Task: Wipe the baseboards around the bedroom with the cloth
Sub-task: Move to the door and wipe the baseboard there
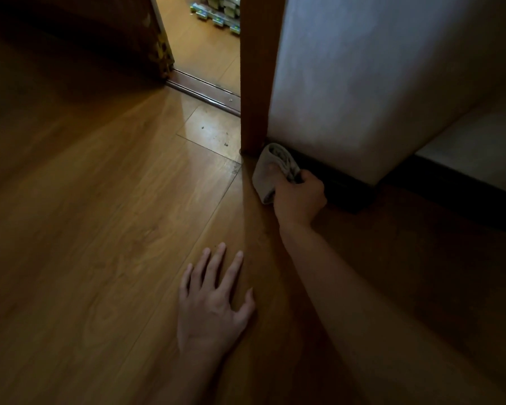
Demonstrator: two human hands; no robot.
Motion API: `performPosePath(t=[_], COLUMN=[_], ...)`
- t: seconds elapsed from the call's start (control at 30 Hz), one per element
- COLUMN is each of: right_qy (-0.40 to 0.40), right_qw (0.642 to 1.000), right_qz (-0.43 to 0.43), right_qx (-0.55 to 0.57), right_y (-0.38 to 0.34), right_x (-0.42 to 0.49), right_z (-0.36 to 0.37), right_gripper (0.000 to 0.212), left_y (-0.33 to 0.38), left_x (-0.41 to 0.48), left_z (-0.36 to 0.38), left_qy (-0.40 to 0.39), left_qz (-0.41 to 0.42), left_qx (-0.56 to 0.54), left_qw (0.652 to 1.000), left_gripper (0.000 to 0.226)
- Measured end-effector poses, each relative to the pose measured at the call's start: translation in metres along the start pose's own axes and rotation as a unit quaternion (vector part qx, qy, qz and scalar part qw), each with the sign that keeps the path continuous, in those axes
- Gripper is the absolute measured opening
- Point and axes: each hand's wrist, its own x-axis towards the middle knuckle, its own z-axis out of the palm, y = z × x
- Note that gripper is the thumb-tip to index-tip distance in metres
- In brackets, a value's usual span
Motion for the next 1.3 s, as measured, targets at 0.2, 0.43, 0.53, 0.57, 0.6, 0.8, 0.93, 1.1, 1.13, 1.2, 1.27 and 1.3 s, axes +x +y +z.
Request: performPosePath(t=[0.2,0.43,0.53,0.57,0.6,0.8,0.93,1.1,1.13,1.2,1.27,1.3], right_qy=[0.030,0.045,0.035,0.028,0.021,0.028,0.008,0.011,0.008,-0.013,-0.026,-0.025], right_qw=[0.999,0.996,0.996,0.996,0.996,0.996,0.997,0.996,0.996,0.996,0.995,0.994], right_qz=[0.010,0.002,-0.006,-0.008,-0.010,-0.007,-0.005,-0.014,-0.019,-0.026,-0.033,-0.035], right_qx=[-0.020,-0.077,-0.080,-0.081,-0.081,-0.080,-0.079,-0.087,-0.085,-0.082,-0.089,-0.096], right_y=[0.015,0.033,0.031,0.030,0.029,0.038,0.033,0.027,0.023,0.015,0.009,0.008], right_x=[0.003,0.005,0.006,0.006,0.006,0.007,0.006,0.006,0.005,0.003,0.002,0.002], right_z=[-0.049,-0.080,-0.074,-0.071,-0.070,-0.074,-0.059,-0.044,-0.038,-0.022,-0.010,-0.009], right_gripper=[0.036,0.036,0.037,0.037,0.036,0.042,0.042,0.038,0.039,0.039,0.040,0.041], left_y=[0.000,0.001,0.001,0.001,0.001,0.001,0.001,0.001,0.001,0.001,0.000,0.000], left_x=[0.000,0.001,0.001,0.001,0.001,0.000,0.000,0.000,0.000,0.001,0.001,0.000], left_z=[0.000,-0.001,0.000,0.001,0.002,0.003,0.002,0.001,0.001,0.001,0.002,0.002], left_qy=[-0.006,-0.002,0.001,0.003,0.006,0.020,0.015,0.006,0.007,0.008,0.011,0.012], left_qz=[-0.006,-0.007,-0.006,-0.006,-0.005,-0.009,-0.008,-0.012,-0.011,-0.008,-0.006,-0.006], left_qx=[0.008,0.004,0.008,0.008,0.006,-0.004,0.003,0.002,0.004,0.007,0.009,0.008], left_qw=[1.000,1.000,1.000,1.000,1.000,1.000,1.000,1.000,1.000,1.000,1.000,1.000], left_gripper=[0.069,0.068,0.068,0.068,0.068,0.067,0.067,0.067,0.067,0.066,0.066,0.066])
